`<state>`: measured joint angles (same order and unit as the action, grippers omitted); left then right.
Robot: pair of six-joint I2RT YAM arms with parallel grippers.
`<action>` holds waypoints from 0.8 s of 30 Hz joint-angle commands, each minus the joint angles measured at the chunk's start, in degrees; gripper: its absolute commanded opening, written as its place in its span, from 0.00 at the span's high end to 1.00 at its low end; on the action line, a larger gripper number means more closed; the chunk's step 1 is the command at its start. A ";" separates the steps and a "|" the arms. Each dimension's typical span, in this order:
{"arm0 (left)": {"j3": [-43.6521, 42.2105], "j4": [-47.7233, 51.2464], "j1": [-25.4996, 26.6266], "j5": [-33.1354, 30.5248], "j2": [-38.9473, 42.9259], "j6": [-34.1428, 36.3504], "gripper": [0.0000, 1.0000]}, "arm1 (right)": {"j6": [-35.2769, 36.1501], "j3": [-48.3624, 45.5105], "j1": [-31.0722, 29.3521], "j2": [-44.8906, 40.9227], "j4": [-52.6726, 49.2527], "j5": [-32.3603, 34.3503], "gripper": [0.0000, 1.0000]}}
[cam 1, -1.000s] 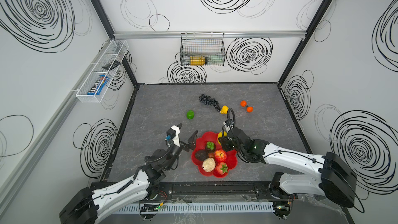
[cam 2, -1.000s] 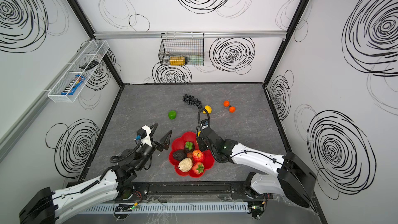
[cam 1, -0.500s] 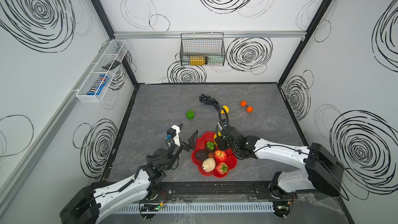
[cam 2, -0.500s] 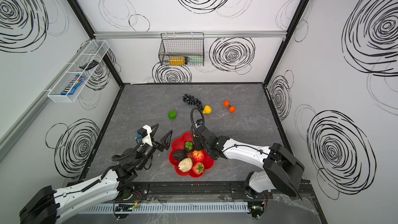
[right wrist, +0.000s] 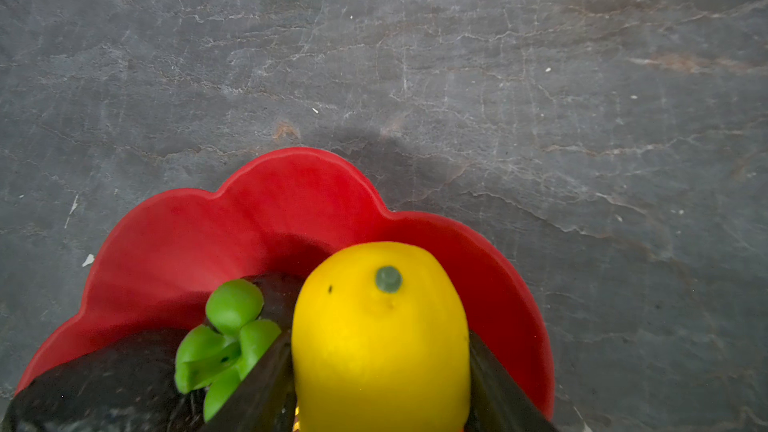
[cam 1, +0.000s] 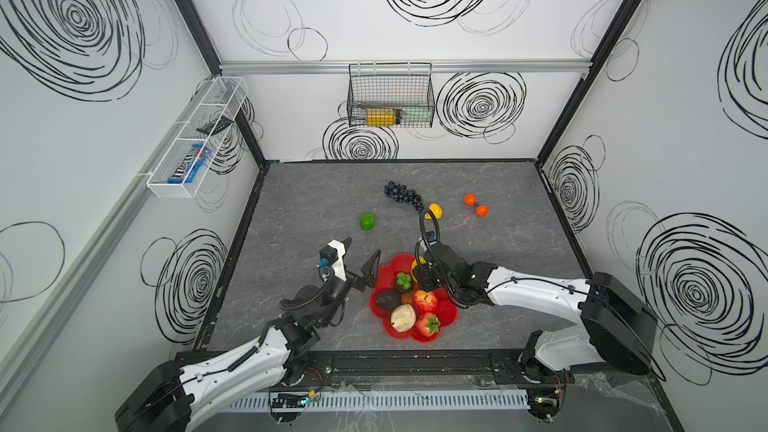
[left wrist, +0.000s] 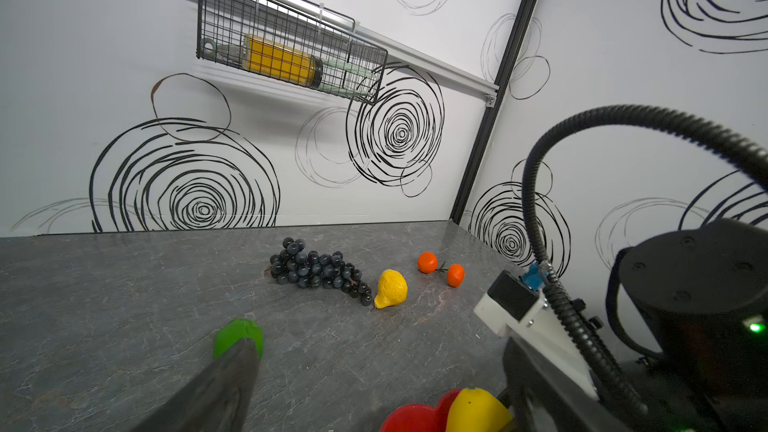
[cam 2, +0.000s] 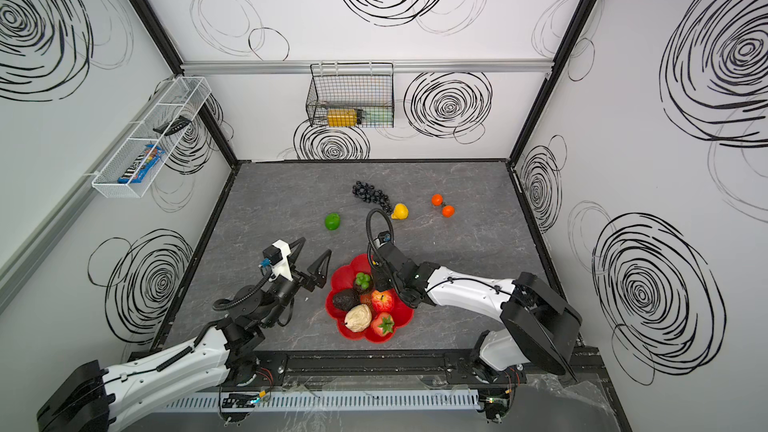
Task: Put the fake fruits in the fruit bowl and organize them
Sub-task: 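Lower the lemon with the right gripper into the far side of the bowl, then open the right gripper and withdraw while the left gripper reaches toward the lime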
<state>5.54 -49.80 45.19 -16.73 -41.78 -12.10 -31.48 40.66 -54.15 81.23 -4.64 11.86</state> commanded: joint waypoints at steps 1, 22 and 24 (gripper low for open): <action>-0.44 -1.97 -0.63 0.30 0.30 -0.80 0.04 | -0.81 0.64 -0.43 0.38 0.51 0.43 0.39; 0.61 -0.62 -2.13 0.46 -1.32 -2.14 0.04 | -0.65 2.34 -0.43 -3.38 -3.07 2.47 0.23; 2.67 2.78 -4.10 1.97 -2.12 -3.65 0.04 | -0.36 3.24 -0.43 -4.59 -4.48 2.27 0.21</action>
<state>5.56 -48.73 42.92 -16.27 -43.16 -13.65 -31.94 41.28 -54.19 79.35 -6.92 13.17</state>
